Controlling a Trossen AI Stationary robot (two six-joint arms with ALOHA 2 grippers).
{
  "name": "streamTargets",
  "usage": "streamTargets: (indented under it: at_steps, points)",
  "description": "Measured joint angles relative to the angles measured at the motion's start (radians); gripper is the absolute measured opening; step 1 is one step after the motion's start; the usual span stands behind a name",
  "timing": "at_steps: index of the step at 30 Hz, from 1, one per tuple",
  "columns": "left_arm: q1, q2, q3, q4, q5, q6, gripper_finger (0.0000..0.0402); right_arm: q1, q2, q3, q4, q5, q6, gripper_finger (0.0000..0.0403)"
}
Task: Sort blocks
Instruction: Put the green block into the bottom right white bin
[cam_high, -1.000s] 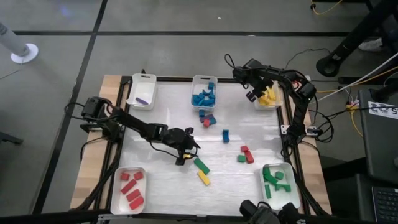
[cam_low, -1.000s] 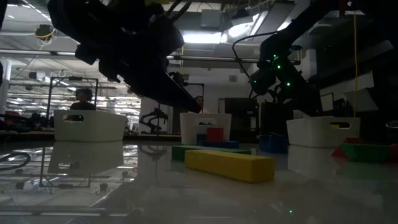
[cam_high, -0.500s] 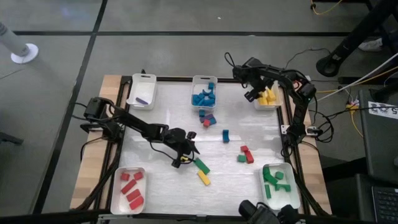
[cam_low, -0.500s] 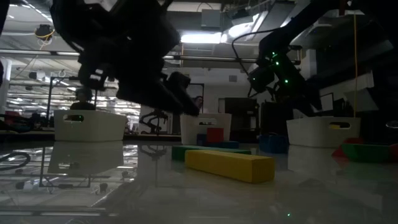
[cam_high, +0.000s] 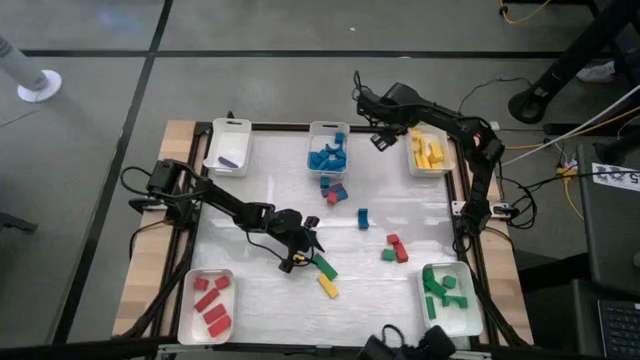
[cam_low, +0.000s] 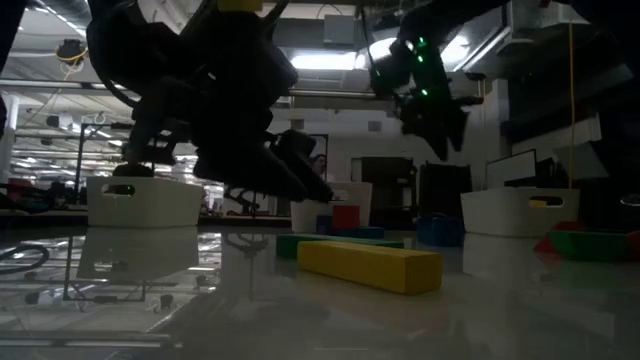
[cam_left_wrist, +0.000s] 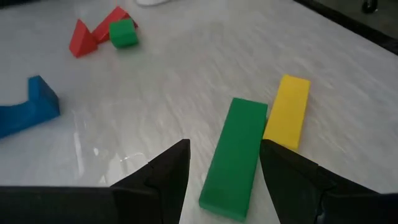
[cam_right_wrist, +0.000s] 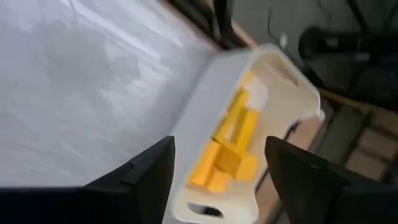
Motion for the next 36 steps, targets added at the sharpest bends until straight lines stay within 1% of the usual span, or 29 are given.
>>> streamTargets:
  at_steps: [3, 6, 11, 13, 19, 22, 29, 36]
  points:
    - [-0.013, 0.002, 0.000, -0.004, -0.001, -0.028, 0.0182, 0.049, 0.000, 0.057, 0.022, 0.000, -0.015, 0.0248]
    - [-0.028, 0.002, 0.000, 0.034, -0.016, -0.023, 0.0182, 0.102, -0.001, 0.110, 0.040, -0.001, -0.019, 0.0248]
    - [-0.055, 0.002, 0.000, 0.046, -0.141, -0.025, 0.0182, 0.190, -0.001, 0.167, 0.052, -0.011, -0.021, 0.0248]
    - [-0.063, 0.002, 0.003, 0.043, -0.162, -0.025, 0.0182, 0.220, -0.001, 0.175, 0.051, -0.011, -0.022, 0.0248]
    - [-0.074, 0.004, 0.029, 0.038, -0.162, -0.075, 0.0182, 0.294, -0.001, 0.176, 0.052, -0.011, -0.022, 0.0248]
    - [-0.073, 0.007, 0.030, 0.026, -0.150, -0.071, 0.0182, 0.331, -0.001, 0.176, 0.052, -0.011, -0.022, 0.0248]
    - [-0.073, 0.011, 0.030, -0.025, -0.140, 0.036, 0.0182, 0.424, -0.001, 0.176, 0.060, -0.012, -0.022, 0.0248]
    - [-0.072, 0.078, 0.030, -0.022, -0.102, 0.118, 0.0182, 0.501, -0.001, 0.176, 0.105, -0.013, -0.022, 0.0248]
